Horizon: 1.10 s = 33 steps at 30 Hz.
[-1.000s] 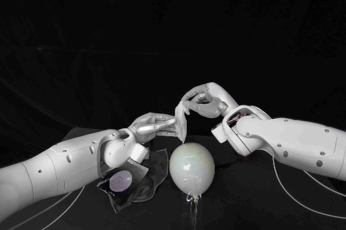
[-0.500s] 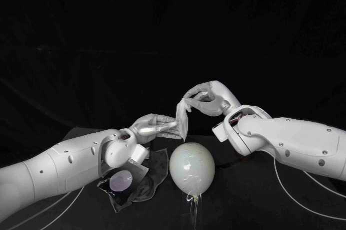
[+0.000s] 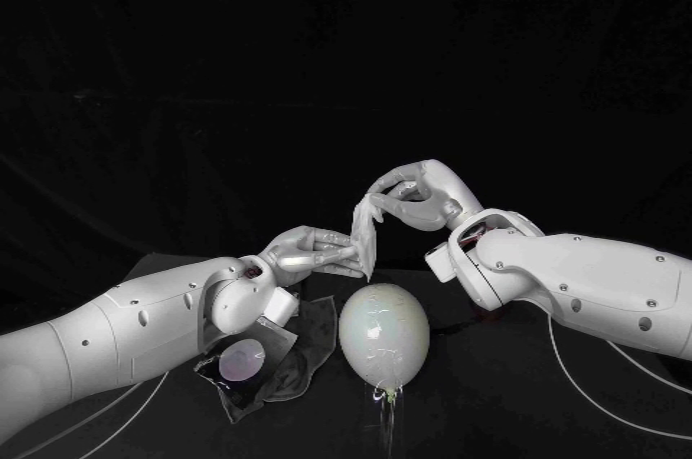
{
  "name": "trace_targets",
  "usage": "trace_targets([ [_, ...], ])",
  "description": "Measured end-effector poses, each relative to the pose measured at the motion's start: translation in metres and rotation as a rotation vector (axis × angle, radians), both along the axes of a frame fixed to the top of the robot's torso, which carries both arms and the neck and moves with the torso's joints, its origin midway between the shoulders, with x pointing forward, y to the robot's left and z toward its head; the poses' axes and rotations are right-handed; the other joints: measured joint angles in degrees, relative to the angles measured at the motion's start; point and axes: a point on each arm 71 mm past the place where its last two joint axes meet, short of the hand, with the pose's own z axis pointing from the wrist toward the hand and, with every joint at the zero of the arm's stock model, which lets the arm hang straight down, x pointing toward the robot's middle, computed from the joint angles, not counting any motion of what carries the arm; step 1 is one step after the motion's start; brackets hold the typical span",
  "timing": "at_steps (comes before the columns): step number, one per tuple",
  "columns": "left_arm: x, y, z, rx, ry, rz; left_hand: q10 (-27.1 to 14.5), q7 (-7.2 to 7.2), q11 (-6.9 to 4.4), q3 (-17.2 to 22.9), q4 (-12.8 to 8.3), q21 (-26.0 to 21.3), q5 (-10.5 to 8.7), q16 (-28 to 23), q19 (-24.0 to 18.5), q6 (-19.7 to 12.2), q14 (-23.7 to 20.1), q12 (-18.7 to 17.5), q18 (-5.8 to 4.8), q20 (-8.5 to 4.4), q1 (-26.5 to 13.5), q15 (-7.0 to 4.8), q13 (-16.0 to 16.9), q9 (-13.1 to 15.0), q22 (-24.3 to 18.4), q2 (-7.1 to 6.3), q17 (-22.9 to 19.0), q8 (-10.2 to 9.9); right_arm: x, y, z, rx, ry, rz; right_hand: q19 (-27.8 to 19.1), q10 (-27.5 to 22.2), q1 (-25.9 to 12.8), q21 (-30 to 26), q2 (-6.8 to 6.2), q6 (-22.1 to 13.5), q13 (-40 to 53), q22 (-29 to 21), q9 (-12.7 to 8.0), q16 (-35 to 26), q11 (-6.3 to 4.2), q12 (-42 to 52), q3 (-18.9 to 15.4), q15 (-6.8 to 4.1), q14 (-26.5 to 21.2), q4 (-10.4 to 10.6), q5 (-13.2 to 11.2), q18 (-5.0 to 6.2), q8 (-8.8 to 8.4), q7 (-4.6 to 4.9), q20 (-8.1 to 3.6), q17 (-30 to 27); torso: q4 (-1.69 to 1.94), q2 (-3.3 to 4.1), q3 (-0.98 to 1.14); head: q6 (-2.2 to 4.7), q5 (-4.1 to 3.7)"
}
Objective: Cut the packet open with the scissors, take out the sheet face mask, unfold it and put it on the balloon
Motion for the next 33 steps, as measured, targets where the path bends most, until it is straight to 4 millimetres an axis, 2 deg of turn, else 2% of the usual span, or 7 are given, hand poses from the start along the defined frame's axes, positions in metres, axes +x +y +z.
trace_targets([
  [5, 0.0005, 0.0005, -0.0001, 0.014, -0.011, 0.008, 0.1, 0.0, 0.1, 1.1, -0.8, 0.0, 0.0, 0.0, 0.0, 0.0, -0.8, -0.4, 0.01, 0.0, 1.0, 0.75, -0.2, -0.2, 0.0, -0.64, 0.2, 0.0, -0.0004, -0.0001, 0.0002, 0.002, -0.001, 0.0, 0.0, 0.0, 0.0, 0.0, 0.0, -0.1, 0.0, 0.0, 0.0, 0.0, -0.01, 0.0, 0.0, 0.0, 0.0, 0.0, 0.0, 0.0, -0.01, -0.03, 0.0, 0.0, 0.01, -0.01, 0.01, -0.05, -0.03],
  [9, 0.0009, 0.0009, -0.0003, 0.03, -0.023, 0.014, -0.7, -0.1, 0.79, 1.7, -1.4, 0.0, 0.0, 0.0, 0.0, 0.1, -1.6, -0.9, 0.0, 0.0, 1.5, 0.92, -0.3, -0.3, -0.1, -1.24, 0.4, 0.0, -0.0008, 0.0001, 0.0003, 0.003, -0.003, 0.001, 0.0, 0.0, 0.1, 0.0, 0.07, -0.1, 0.0, 0.1, 0.0, 0.0, -0.01, 0.0, 0.0, 0.0, 0.0, 0.0, -0.1, -0.01, -0.02, -0.02, 0.0, 0.0, 0.0, -0.01, 0.01, -0.09, -0.03],
  [11, 0.001, 0.0007, -0.0004, 0.039, -0.031, 0.016, -1.0, -0.2, 0.73, 1.8, -1.5, 0.0, 0.0, 0.0, 0.0, 0.2, -1.8, -1.1, 0.0, 0.0, 1.2, 1.13, -0.3, -0.4, -0.1, -1.55, 0.5, 0.0, -0.001, 0.0002, 0.0004, 0.004, -0.004, 0.001, 0.0, 0.0, 0.1, 0.0, 0.07, -0.1, 0.0, 0.1, 0.0, 0.0, -0.01, 0.0, 0.2, 0.0, 0.0, -0.2, -0.1, -0.02, -0.07, -0.09, 0.0, 0.0, 0.0, -0.01, 0.01, -0.11, -0.02],
  [19, 0.0016, -0.0016, -0.0007, 0.072, -0.058, 0.02, -1.5, -0.64, 0.57, 3.0, -1.9, 0.0, 0.0, 1.1, 0.4, 0.2, -2.0, -1.2, -0.03, -0.02, 1.2, 0.93, -0.3, -0.5, -0.1, -1.97, 1.1, 0.0, -0.0027, 0.0017, 0.0008, 0.007, -0.005, 0.006, 0.0, 0.0, 0.1, 0.0, 0.06, 0.0, 0.0, 0.1, 0.0, 0.0, 0.01, 0.0, 0.2, 0.0, 0.0, -0.2, 0.1, -0.04, -0.22, -0.16, 0.0, 0.0, -0.01, -0.01, 0.01, -0.17, 0.03],
  [29, 0.0018, -0.003, -0.0009, 0.1, -0.084, 0.02, -1.7, -0.87, 0.36, 6.3, -3.8, 0.7, 0.0, 3.1, 1.0, 0.5, -2.0, -1.2, -0.05, -0.22, 1.5, 0.93, -0.2, -0.7, 0.1, -2.25, 2.5, 0.0, -0.0051, 0.0032, 0.0011, 0.011, -0.005, 0.014, 0.0, 0.0, 0.1, 0.2, 0.06, 0.0, 0.0, 0.2, 0.0, 0.0, 0.02, 0.0, 0.2, 0.0, 0.0, -0.2, 0.1, -0.09, 0.0, -0.16, 0.0, 0.0, -0.02, -0.01, 0.01, -0.32, -0.03],
  [33, 0.0019, -0.0033, -0.0008, 0.106, -0.092, 0.022, -0.4, -0.88, 0.17, 7.5, -4.6, 1.3, 0.0, 4.3, 1.2, 1.2, -2.2, -0.8, -0.06, -0.01, 1.2, 0.73, -0.2, -0.7, 0.3, -2.53, 3.3, 0.0, -0.0059, 0.0036, 0.0012, 0.011, -0.004, 0.016, 0.0, 0.0, 0.1, 0.2, 0.06, 0.0, 0.0, 0.2, 0.0, 0.0, 0.02, 0.0, 0.2, 0.0, 0.0, -0.2, 0.1, -0.1, 0.0, -0.15, 0.0, 0.0, -0.02, -0.01, 0.01, -0.35, -0.04],
])
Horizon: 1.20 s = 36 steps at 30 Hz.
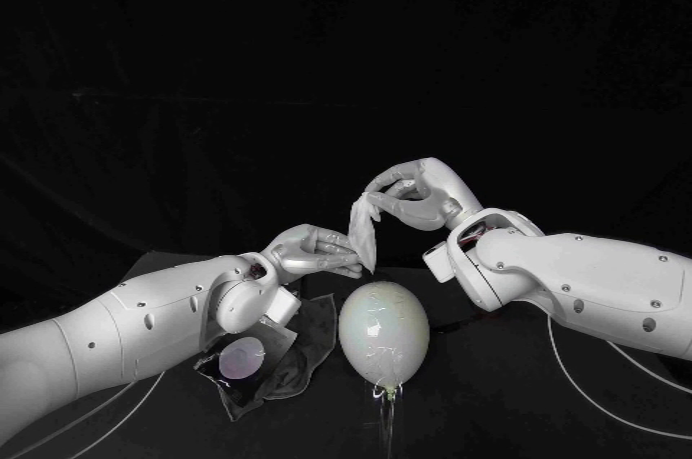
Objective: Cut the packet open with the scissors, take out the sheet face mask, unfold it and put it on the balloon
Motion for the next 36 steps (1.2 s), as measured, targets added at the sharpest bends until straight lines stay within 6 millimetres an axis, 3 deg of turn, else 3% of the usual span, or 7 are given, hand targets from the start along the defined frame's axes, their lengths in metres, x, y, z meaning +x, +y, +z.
trace_targets([
  [4, 0.0, 0.0, 0.0, 0.003, -0.007, 0.003, 1.5, 0.01, -0.19, 0.6, -0.5, 0.4, 0.0, 1.1, 0.2, 1.3, -0.2, 0.8, 0.1, -0.19, -1.1, -0.2, 0.2, 0.0, 0.2, 0.63, 0.7, 0.7, 0.0, 0.0, 0.0, 0.001, 0.0, 0.001, 0.0, 0.0, 0.0, 0.0, 0.0, 0.0, 0.0, 0.0, 0.0, 0.0, 0.0, 0.0, 0.0, 0.0, 0.0, 0.0, 0.0, -0.02, 0.0, 0.02, 0.0, 0.0, 0.01, 0.0, 0.0, 0.0, 0.0],
  [7, 0.0, 0.0, 0.0, 0.002, -0.012, 0.007, 2.9, -0.05, -0.65, 0.8, -0.6, 0.7, 0.0, 2.0, 0.5, 2.6, 0.2, 1.4, 0.94, -0.28, -1.8, -0.56, 0.5, 0.4, 0.4, 1.33, 1.2, 1.5, 0.0, 0.0, 0.0, 0.001, 0.0, 0.001, 0.0, 0.0, 0.0, 0.0, 0.0, 0.0, 0.0, 0.0, 0.0, 0.0, 0.01, 0.0, 0.0, 0.0, 0.0, 0.0, 0.0, -0.35, -0.01, 0.03, 0.0, 0.0, 0.01, 0.0, 0.0, 0.03, -0.01],
  [15, 0.001, 0.0, 0.001, -0.003, -0.024, 0.02, 5.7, -0.15, -2.33, 0.1, -1.3, 2.0, 0.0, 4.5, 1.4, 5.0, 0.4, 3.2, 0.94, -0.61, -4.1, -1.46, 1.2, 1.1, 1.0, 2.43, 2.8, 3.1, 0.0, -0.001, 0.0, 0.001, 0.0, 0.0, 0.0, -0.1, 0.0, 0.0, -0.01, -0.2, 0.0, 0.0, 0.0, 0.0, 0.1, 0.0, 0.0, 0.0, 0.0, 0.0, 0.0, -0.37, -0.06, 0.05, 0.0, 0.0, 0.03, -0.01, -0.01, 0.07, -0.01],
  [22, 0.001, 0.0, 0.002, -0.006, -0.031, 0.028, 6.0, -0.26, -2.27, -1.1, -0.8, 2.1, 0.0, 5.5, 1.4, 5.3, 0.2, 3.4, 0.93, -0.61, -5.6, -1.68, 1.4, 1.5, 1.0, 2.51, 3.5, 3.6, 0.0, -0.001, 0.0, 0.001, 0.0, -0.002, 0.0, -0.1, 0.0, 0.0, -0.01, 0.1, 0.0, 0.0, 0.0, 0.0, 0.11, 0.0, 0.0, 0.0, 0.0, 0.0, -0.1, -0.38, -0.13, 0.16, 0.0, 0.0, 0.04, 0.0, -0.01, 0.08, -0.01],
  [26, 0.002, 0.0, 0.002, -0.008, -0.034, 0.033, 6.7, -0.79, -2.97, -1.8, -1.0, 2.3, 0.0, 6.4, 1.7, 6.0, 0.0, 4.2, 0.93, -0.51, -6.2, -1.86, 1.8, 1.8, 1.1, 2.58, 4.1, 4.3, 0.001, -0.001, 0.0, 0.001, 0.0, -0.003, 0.0, -0.1, 0.0, 0.0, -0.01, 0.2, 0.0, -0.1, 0.0, 0.0, 0.11, 0.0, 0.0, 0.0, 0.0, 0.0, -0.1, -0.39, -0.17, 0.1, 0.0, 0.0, 0.04, -0.01, -0.01, 0.13, -0.01],
  [32, 0.002, 0.001, 0.002, -0.009, -0.04, 0.045, 9.2, -1.38, -4.43, -3.4, -1.4, 4.3, -0.01, 9.6, 4.1, 8.3, 1.4, 6.5, 0.91, -1.48, -7.2, -3.62, 3.3, 2.5, 1.9, 3.58, 5.7, 6.3, 0.003, -0.005, 0.0, -0.002, -0.001, -0.015, 0.0, -0.1, 0.0, 0.0, -0.01, 0.2, 0.0, 0.0, 0.0, 0.0, 0.12, 0.0, 0.0, 0.0, 0.0, 0.0, -0.2, -0.42, 0.01, 0.1, 0.0, 0.0, 0.03, -0.01, -0.01, 0.18, 0.04],
  [36, 0.003, 0.004, 0.003, -0.007, -0.046, 0.06, 9.4, -1.38, -4.69, -3.7, -1.4, 4.7, -0.03, 10.8, 4.5, 8.2, 1.5, 7.2, 0.9, -1.83, -7.2, -3.7, 4.1, 2.5, 2.3, 4.28, 6.4, 7.0, 0.005, -0.01, 0.0, -0.004, 0.0, -0.027, 0.0, -0.1, 0.0, 0.0, -0.02, 0.1, 0.0, 0.0, 0.0, 0.0, 0.12, 0.0, 0.0, 0.0, 0.0, 0.0, 0.0, -0.43, 0.01, 0.1, 0.0, 0.0, 0.02, -0.01, -0.01, 0.23, 0.07],
])
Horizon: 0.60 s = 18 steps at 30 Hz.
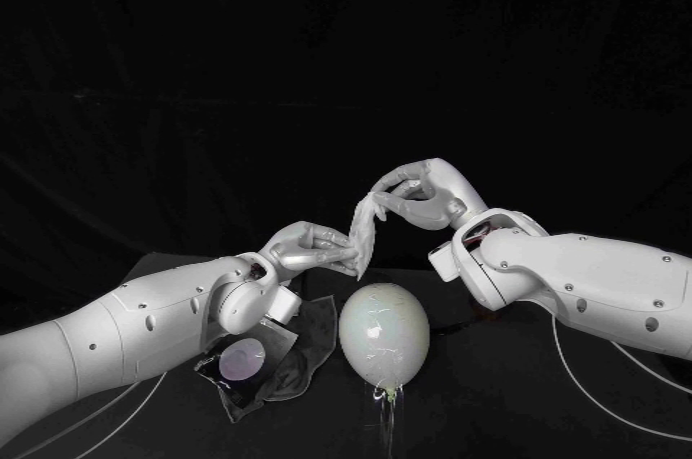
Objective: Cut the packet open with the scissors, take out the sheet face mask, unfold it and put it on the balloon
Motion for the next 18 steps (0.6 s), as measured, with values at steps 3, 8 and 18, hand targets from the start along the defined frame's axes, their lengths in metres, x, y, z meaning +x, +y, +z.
trace_targets([
  [3, 0.001, 0.004, 0.0, 0.002, -0.005, 0.015, 0.0, -0.11, 0.0, -0.2, 0.2, 0.4, -0.01, 0.4, 0.3, -0.1, 0.0, 0.4, -0.01, -0.31, 0.0, 0.0, 0.4, 0.0, 0.1, 0.33, 0.3, 0.4, 0.001, -0.005, 0.0, -0.002, 0.003, -0.009, 0.0, 0.1, -0.2, 0.0, -0.15, 0.0, 0.0, 0.0, 0.0, 0.0, 0.08, 0.0, 0.0, 0.0, 0.0, 0.0, 0.0, -0.01, 0.0, 0.0, 0.0, 0.0, -0.01, 0.0, 0.0, 0.01, 0.0],
  [8, 0.002, 0.011, 0.001, 0.004, -0.014, 0.044, 0.0, -0.08, 0.0, -0.3, 0.0, 0.7, -0.02, 0.8, 0.3, -0.4, 0.0, 0.8, -0.02, -0.32, 0.2, 0.0, 0.8, 0.0, 0.3, 0.78, 0.6, 0.8, 0.002, -0.013, -0.001, -0.01, 0.018, -0.02, 0.0, 0.2, -0.2, 0.0, -0.15, 0.0, 0.1, 0.2, 0.0, 0.0, -0.04, 0.0, 0.0, 0.0, 0.0, 0.0, 0.0, -0.05, -0.01, 0.01, 0.0, 0.0, -0.01, 0.01, -0.01, -0.05, -0.12],
  [18, 0.004, 0.021, 0.001, 0.009, -0.03, 0.096, -0.3, 0.08, -0.24, -0.6, -0.2, 1.3, -0.04, 1.3, 0.5, -1.4, -0.2, 1.3, -0.04, -0.52, 0.4, -0.2, 1.7, 0.0, 0.8, 1.05, 1.0, 1.6, 0.002, -0.026, -0.005, -0.03, 0.062, -0.02, 0.0, 0.3, -0.3, 0.0, -0.28, -0.1, 0.1, 0.2, 0.0, 0.0, -0.12, 0.0, 0.2, 0.0, 0.0, -0.2, 0.0, 0.54, -0.07, 0.04, 0.0, 0.0, 0.01, 0.0, -0.02, -0.09, -0.36],
])
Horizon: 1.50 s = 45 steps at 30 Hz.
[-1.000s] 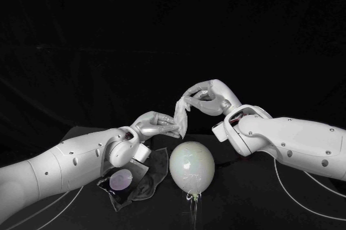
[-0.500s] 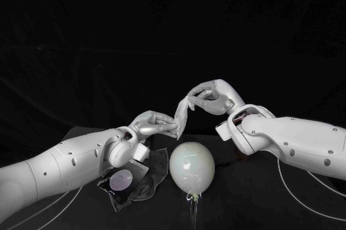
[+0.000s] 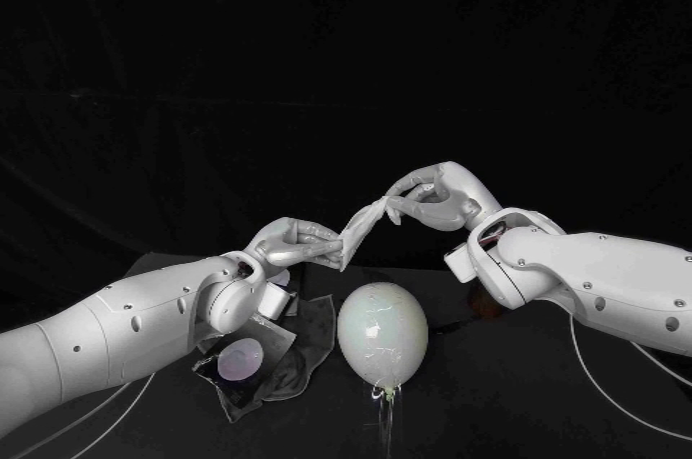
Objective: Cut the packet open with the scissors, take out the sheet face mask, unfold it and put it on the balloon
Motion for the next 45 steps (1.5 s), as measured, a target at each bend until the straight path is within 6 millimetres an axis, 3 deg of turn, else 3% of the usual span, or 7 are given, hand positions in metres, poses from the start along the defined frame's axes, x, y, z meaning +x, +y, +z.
trace_targets([
  [14, 0.002, 0.007, 0.001, 0.006, -0.01, 0.04, 0.0, -0.06, 0.01, -0.2, -0.2, 0.6, -0.09, 0.7, 0.0, -0.3, -0.2, 0.7, -0.02, 0.0, 0.1, -0.2, 0.6, 0.0, 0.3, 0.04, 0.2, 0.6, -0.001, -0.003, -0.011, -0.045, 0.043, 0.024, 0.0, -0.1, 0.1, 0.0, 0.09, -0.1, 0.0, 0.1, 0.1, 0.0, -0.12, 0.0, 0.0, 0.0, 0.0, 0.0, -0.1, -0.02, -0.08, 0.08, 0.0, 0.0, 0.01, 0.02, 0.03, 0.14, 0.32],
  [23, 0.001, 0.007, 0.001, 0.018, -0.019, 0.055, -1.1, 0.82, 0.34, 0.6, -1.2, 1.5, -0.2, 0.7, -0.3, -1.4, -0.7, 1.1, -0.39, -0.32, 0.7, -0.1, 1.3, 0.0, 1.0, 0.69, 0.2, 1.0, -0.005, -0.002, -0.018, -0.06, 0.053, 0.037, 0.0, -0.1, 0.2, 0.0, 0.17, 0.0, 0.0, 0.0, 0.2, 0.0, -0.12, 0.0, 0.0, 0.0, 0.0, 0.0, -0.1, -0.05, 0.07, -0.06, 0.0, 0.0, -0.01, 0.02, 0.03, -0.02, 0.47],
  [37, 0.0, 0.005, 0.009, 0.05, -0.067, 0.082, -5.3, 1.86, 1.17, 5.1, -6.4, 10.0, -0.08, 3.7, -6.0, -4.0, -2.7, 6.3, -0.45, -2.3, -0.8, 0.21, 6.3, 2.8, 7.7, 2.32, 0.2, 2.6, -0.009, 0.001, -0.022, -0.063, 0.055, 0.05, 0.0, -0.1, 0.0, 0.0, 0.4, -0.1, 0.0, 0.1, 0.2, 0.0, -0.1, 0.0, 0.0, 0.0, 0.0, 0.0, -0.2, -0.11, -0.06, -0.14, 0.0, 0.0, -0.01, -0.01, 0.03, -0.1, 0.77],
  [39, 0.002, 0.007, 0.014, 0.055, -0.082, 0.092, -6.2, 2.07, 1.25, 6.5, -7.4, 11.8, -0.09, 4.3, -7.4, -4.3, -3.1, 7.5, -1.73, -2.6, -1.6, 0.24, 7.2, 2.8, 9.2, 2.21, 0.2, 2.7, -0.008, -0.001, -0.023, -0.067, 0.056, 0.044, 0.0, -0.1, -0.1, 0.0, 0.4, -0.1, 0.0, 0.1, 0.2, 0.0, -0.1, 0.0, 0.0, 0.0, 0.0, 0.0, 0.0, -0.11, -0.06, -0.14, 0.0, 0.0, -0.01, -0.01, 0.03, -0.1, 0.83],
  [40, 0.003, 0.008, 0.016, 0.057, -0.089, 0.095, -6.4, 2.05, 1.28, 7.2, -7.6, 12.6, -0.09, 4.5, -7.9, -4.4, -3.2, 7.8, -1.75, -2.65, -1.9, 0.34, 7.5, 2.8, 9.8, 2.06, 0.2, 2.7, -0.007, -0.002, -0.023, -0.068, 0.056, 0.041, 0.0, -0.1, -0.1, 0.0, 0.4, -0.1, 0.0, 0.1, 0.2, 0.0, -0.1, 0.0, 0.0, 0.0, 0.0, 0.0, 0.0, -0.12, -0.06, -0.14, 0.0, 0.0, -0.01, -0.01, 0.03, -0.1, 0.87],
  [41, 0.003, 0.008, 0.019, 0.059, -0.096, 0.098, -6.9, 2.06, 1.35, 8.4, -8.1, 13.8, -0.09, 4.9, -8.8, -4.7, -3.3, 8.5, -1.76, -2.8, -2.7, 0.42, 8.1, 5.4, 10.8, 1.68, 0.2, 2.7, -0.007, -0.002, -0.023, -0.07, 0.056, 0.039, 0.0, -0.1, -0.1, 0.0, 0.4, -0.1, 0.0, 0.1, 0.2, 0.0, -0.1, 0.0, 0.0, 0.0, 0.0, 0.0, 0.0, -0.13, -0.06, -0.13, 0.0, 0.0, -0.01, -0.01, 0.03, -0.09, 0.89],
  [45, 0.005, 0.01, 0.03, 0.066, -0.126, 0.109, -8.0, 1.99, 1.26, 11.6, -9.3, 17.6, -0.09, 5.9, -11.3, -4.8, -3.7, 10.4, -2.64, -3.28, -4.3, 0.21, 9.6, 7.0, 14.0, 1.24, -0.1, 2.7, -0.006, -0.004, -0.025, -0.076, 0.056, 0.034, 0.0, -0.1, -0.1, 0.0, 0.39, -0.1, 0.0, 0.1, 0.3, 0.0, -0.09, 0.0, 0.0, 0.0, 0.0, 0.0, 0.0, -0.46, -0.14, -0.12, 0.0, 0.0, 0.0, -0.01, 0.05, -0.05, 0.95],
])
